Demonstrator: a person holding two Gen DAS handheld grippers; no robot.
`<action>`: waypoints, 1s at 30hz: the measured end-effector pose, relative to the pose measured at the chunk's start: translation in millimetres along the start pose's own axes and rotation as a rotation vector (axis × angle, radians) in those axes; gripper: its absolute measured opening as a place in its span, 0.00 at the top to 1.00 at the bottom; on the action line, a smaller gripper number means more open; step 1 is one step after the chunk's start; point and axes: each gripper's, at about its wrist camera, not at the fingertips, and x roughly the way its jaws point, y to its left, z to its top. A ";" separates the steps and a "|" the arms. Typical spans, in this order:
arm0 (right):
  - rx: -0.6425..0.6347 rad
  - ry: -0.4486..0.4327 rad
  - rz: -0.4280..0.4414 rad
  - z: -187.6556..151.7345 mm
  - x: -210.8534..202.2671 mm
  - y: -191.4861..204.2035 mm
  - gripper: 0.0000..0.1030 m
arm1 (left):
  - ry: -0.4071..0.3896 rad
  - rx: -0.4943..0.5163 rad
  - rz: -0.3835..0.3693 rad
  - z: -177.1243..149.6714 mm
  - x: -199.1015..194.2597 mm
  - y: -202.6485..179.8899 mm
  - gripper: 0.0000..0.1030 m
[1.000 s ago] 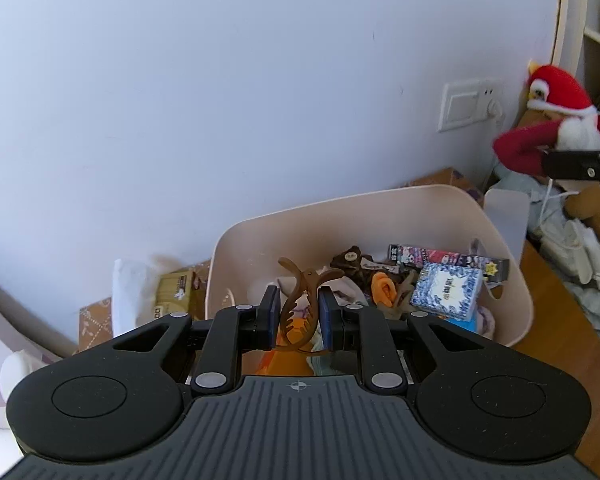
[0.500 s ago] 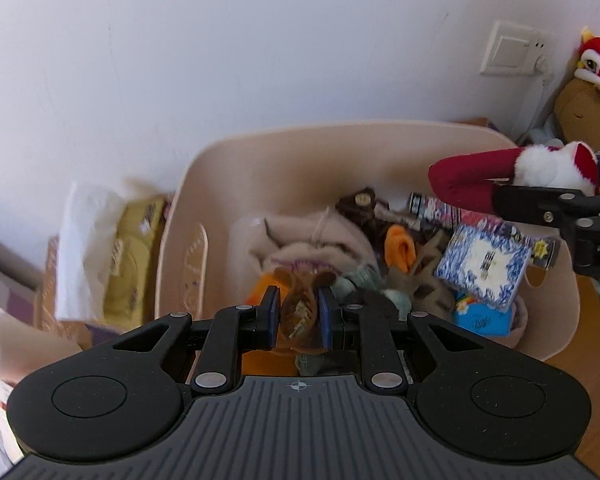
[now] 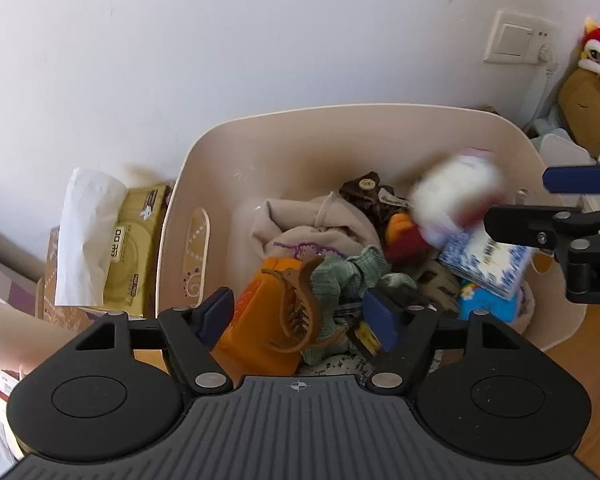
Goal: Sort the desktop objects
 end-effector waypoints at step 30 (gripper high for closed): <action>0.039 -0.056 -0.065 -49.6 -132.1 16.5 0.00 | -0.082 -0.059 0.010 -63.8 -125.7 -8.4 0.23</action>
